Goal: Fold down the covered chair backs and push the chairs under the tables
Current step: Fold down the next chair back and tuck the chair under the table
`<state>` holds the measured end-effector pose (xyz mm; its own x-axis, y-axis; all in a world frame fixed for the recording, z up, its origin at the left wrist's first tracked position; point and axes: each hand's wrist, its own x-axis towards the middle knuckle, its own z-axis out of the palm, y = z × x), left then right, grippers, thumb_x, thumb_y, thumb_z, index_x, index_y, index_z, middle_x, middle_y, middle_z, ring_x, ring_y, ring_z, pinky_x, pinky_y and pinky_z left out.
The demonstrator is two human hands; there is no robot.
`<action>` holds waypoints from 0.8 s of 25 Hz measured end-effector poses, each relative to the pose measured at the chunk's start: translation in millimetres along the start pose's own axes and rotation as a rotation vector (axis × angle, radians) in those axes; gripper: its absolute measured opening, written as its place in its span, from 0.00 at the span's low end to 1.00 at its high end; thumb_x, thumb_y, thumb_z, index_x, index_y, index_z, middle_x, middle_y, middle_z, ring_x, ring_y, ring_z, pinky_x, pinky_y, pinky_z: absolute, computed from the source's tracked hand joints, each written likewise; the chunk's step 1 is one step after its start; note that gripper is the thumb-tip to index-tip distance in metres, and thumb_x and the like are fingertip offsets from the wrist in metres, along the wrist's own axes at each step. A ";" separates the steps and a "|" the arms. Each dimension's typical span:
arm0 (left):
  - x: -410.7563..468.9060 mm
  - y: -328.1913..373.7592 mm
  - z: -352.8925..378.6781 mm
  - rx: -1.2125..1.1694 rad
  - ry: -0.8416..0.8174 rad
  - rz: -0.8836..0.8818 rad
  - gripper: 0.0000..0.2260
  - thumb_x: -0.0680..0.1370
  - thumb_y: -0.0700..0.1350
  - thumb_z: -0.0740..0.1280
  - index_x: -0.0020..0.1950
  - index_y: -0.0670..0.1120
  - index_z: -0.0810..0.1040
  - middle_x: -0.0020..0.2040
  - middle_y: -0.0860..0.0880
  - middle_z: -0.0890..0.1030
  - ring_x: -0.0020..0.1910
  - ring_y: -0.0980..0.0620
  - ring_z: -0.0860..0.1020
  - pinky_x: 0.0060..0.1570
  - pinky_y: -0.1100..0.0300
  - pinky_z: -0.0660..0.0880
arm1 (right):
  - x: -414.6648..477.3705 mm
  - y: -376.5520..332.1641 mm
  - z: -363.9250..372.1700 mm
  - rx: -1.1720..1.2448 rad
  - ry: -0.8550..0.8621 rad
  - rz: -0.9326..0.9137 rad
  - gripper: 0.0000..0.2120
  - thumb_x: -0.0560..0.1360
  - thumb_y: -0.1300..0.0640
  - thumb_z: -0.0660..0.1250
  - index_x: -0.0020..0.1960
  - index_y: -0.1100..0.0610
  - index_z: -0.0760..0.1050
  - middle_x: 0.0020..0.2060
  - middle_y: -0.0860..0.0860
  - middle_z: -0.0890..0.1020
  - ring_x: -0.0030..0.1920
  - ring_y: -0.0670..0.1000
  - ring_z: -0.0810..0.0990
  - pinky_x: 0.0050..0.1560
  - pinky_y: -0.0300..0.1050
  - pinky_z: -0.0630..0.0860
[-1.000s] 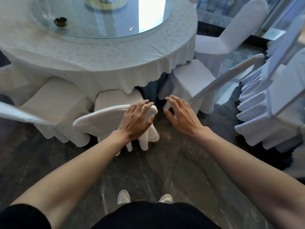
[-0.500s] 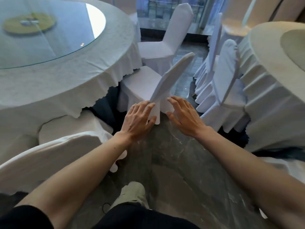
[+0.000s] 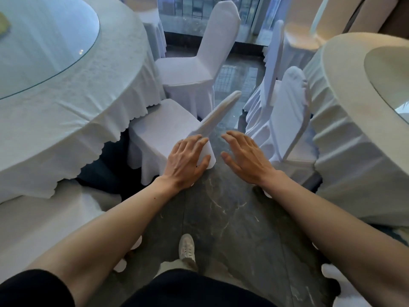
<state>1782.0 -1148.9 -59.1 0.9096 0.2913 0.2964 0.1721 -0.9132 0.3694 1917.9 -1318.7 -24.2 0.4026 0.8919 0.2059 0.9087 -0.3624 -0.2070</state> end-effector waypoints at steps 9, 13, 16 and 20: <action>119.9 -2.2 48.0 0.011 0.029 -0.093 0.22 0.79 0.55 0.57 0.70 0.45 0.67 0.68 0.43 0.72 0.63 0.43 0.72 0.64 0.47 0.67 | 101.0 125.9 16.8 0.020 -0.066 -0.099 0.25 0.81 0.43 0.54 0.72 0.57 0.62 0.69 0.58 0.69 0.68 0.58 0.68 0.68 0.58 0.67; 168.9 0.8 81.2 0.087 0.051 -0.213 0.23 0.79 0.56 0.55 0.70 0.46 0.68 0.68 0.42 0.72 0.62 0.43 0.72 0.63 0.48 0.68 | 148.9 194.5 24.5 0.043 -0.136 -0.213 0.27 0.80 0.42 0.52 0.73 0.57 0.62 0.69 0.59 0.69 0.67 0.60 0.68 0.68 0.58 0.67; 198.0 10.1 103.5 0.146 0.054 -0.364 0.24 0.79 0.57 0.52 0.70 0.46 0.68 0.68 0.42 0.72 0.63 0.43 0.72 0.63 0.48 0.68 | 181.4 239.6 28.8 0.055 -0.196 -0.348 0.28 0.79 0.42 0.52 0.73 0.58 0.63 0.68 0.59 0.70 0.67 0.60 0.69 0.67 0.57 0.67; 221.5 28.1 129.4 0.161 0.061 -0.577 0.25 0.80 0.60 0.50 0.71 0.47 0.66 0.68 0.44 0.71 0.64 0.44 0.71 0.64 0.46 0.67 | 223.7 287.2 35.5 0.065 -0.283 -0.530 0.29 0.79 0.40 0.52 0.73 0.58 0.62 0.68 0.59 0.69 0.67 0.60 0.68 0.69 0.58 0.66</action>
<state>2037.2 -1146.8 -97.1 0.6299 0.7640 0.1396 0.6908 -0.6333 0.3489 2265.1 -1213.7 -71.5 -0.1566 0.9870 0.0367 0.9653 0.1608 -0.2056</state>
